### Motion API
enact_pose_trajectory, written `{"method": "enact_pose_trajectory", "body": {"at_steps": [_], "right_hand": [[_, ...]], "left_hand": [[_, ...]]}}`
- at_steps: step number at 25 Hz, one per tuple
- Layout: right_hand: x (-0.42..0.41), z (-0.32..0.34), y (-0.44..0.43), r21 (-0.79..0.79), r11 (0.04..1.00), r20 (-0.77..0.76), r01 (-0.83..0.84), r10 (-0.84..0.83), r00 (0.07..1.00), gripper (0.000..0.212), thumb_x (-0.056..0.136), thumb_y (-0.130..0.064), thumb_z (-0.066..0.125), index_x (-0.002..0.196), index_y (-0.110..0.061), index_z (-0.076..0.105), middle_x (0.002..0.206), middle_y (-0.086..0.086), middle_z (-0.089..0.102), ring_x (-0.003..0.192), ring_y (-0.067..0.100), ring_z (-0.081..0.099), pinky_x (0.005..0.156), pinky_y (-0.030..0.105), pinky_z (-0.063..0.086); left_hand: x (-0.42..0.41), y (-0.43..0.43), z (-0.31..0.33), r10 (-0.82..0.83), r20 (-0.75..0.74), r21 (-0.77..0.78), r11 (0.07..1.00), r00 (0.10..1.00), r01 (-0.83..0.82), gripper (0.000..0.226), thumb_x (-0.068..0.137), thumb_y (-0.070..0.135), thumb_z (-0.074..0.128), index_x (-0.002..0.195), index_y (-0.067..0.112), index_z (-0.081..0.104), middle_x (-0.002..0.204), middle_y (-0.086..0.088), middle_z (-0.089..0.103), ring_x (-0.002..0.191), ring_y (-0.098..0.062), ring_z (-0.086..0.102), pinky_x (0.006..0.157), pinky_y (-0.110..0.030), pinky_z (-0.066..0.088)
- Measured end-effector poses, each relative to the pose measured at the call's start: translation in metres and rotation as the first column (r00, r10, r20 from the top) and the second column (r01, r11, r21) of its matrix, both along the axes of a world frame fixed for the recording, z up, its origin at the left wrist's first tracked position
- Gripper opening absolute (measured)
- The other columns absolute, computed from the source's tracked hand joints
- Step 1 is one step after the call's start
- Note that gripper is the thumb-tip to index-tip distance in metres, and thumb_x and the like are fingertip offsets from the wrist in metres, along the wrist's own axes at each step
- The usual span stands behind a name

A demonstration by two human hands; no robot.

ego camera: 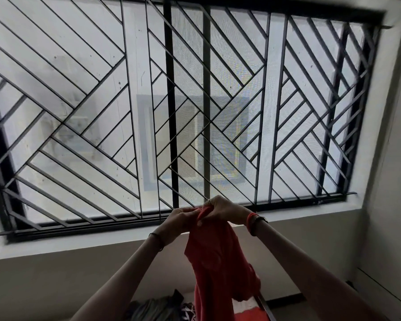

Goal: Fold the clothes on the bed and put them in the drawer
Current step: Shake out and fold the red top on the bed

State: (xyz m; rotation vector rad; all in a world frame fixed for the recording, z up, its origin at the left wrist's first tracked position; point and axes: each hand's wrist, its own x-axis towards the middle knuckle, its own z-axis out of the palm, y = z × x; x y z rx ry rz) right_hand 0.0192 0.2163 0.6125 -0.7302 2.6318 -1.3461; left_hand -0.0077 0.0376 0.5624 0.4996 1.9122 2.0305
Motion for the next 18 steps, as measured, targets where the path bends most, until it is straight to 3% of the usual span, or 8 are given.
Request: {"method": "enact_pose_trajectory", "body": {"at_steps": [3, 6, 9, 12, 14, 16, 18], "right_hand": [[0.003, 0.004, 0.001, -0.028, 0.999, -0.042, -0.020, 0.019, 0.999, 0.011, 0.083, -0.013, 0.072, 0.084, -0.011, 0.061, 0.073, -0.001, 0.056, 0.069, 0.004, 0.051, 0.062, 0.014, 0.043], [0.007, 0.009, 0.002, -0.201, 0.980, 0.034, 0.012, -0.006, 0.999, 0.006, 0.093, -0.016, 0.059, 0.089, -0.017, 0.055, 0.077, 0.000, 0.058, 0.070, 0.005, 0.055, 0.062, 0.015, 0.046], [0.003, 0.006, 0.006, -0.256, 0.960, 0.074, 0.117, -0.102, 0.992, 0.008, 0.098, -0.020, 0.052, 0.090, -0.018, 0.048, 0.071, -0.001, 0.051, 0.057, 0.005, 0.045, 0.048, 0.017, 0.037], [0.003, 0.001, 0.007, -0.231, 0.947, 0.038, 0.224, -0.222, 0.974, 0.004, 0.098, -0.017, 0.049, 0.095, -0.016, 0.047, 0.071, 0.001, 0.049, 0.048, 0.002, 0.041, 0.042, 0.016, 0.032], [0.007, 0.000, 0.006, -0.256, 0.946, 0.022, 0.197, -0.198, 0.980, 0.010, 0.098, -0.008, 0.046, 0.102, -0.017, 0.051, 0.074, -0.001, 0.054, 0.045, -0.002, 0.045, 0.041, 0.012, 0.035], [0.010, -0.002, 0.004, -0.268, 0.951, 0.015, 0.154, -0.156, 0.988, 0.022, 0.097, -0.002, 0.043, 0.106, -0.014, 0.059, 0.078, -0.002, 0.061, 0.057, -0.001, 0.053, 0.050, 0.010, 0.043], [0.009, -0.005, 0.003, -0.287, 0.945, 0.046, 0.158, -0.152, 0.987, 0.024, 0.096, -0.001, 0.044, 0.105, -0.005, 0.066, 0.091, 0.002, 0.068, 0.081, 0.006, 0.062, 0.070, 0.011, 0.049]], "left_hand": [[0.003, 0.002, 0.002, 0.009, 0.011, 0.029, 1.000, 1.000, -0.009, 0.017, 0.093, 0.015, 0.056, 0.101, 0.009, 0.070, 0.082, -0.005, 0.067, 0.072, -0.012, 0.062, 0.067, -0.021, 0.052], [0.004, 0.001, 0.002, 0.033, 0.016, 0.035, 0.999, 0.999, -0.033, 0.017, 0.092, 0.008, 0.054, 0.087, 0.010, 0.071, 0.079, -0.007, 0.060, 0.067, -0.013, 0.057, 0.065, -0.023, 0.049], [0.003, 0.001, 0.000, 0.034, 0.017, 0.051, 0.998, 0.999, -0.035, 0.021, 0.092, 0.009, 0.056, 0.106, -0.001, 0.067, 0.096, -0.017, 0.062, 0.081, -0.022, 0.060, 0.075, -0.029, 0.051], [0.006, 0.003, 0.000, 0.039, 0.036, 0.085, 0.996, 0.999, -0.042, 0.024, 0.092, 0.017, 0.059, 0.106, -0.001, 0.068, 0.101, -0.018, 0.065, 0.087, -0.025, 0.063, 0.079, -0.030, 0.052], [0.007, 0.004, 0.000, 0.042, 0.034, 0.083, 0.996, 0.999, -0.045, 0.026, 0.092, 0.019, 0.059, 0.106, -0.001, 0.068, 0.102, -0.019, 0.066, 0.090, -0.026, 0.063, 0.081, -0.031, 0.052], [0.007, 0.003, 0.000, 0.058, 0.038, 0.080, 0.995, 0.998, -0.061, 0.025, 0.091, 0.021, 0.060, 0.104, 0.001, 0.070, 0.101, -0.018, 0.067, 0.088, -0.024, 0.065, 0.079, -0.030, 0.053], [0.010, 0.003, 0.000, 0.086, 0.043, 0.077, 0.993, 0.995, -0.089, 0.027, 0.091, 0.023, 0.061, 0.105, 0.002, 0.070, 0.099, -0.017, 0.068, 0.086, -0.021, 0.065, 0.075, -0.028, 0.053]]}}
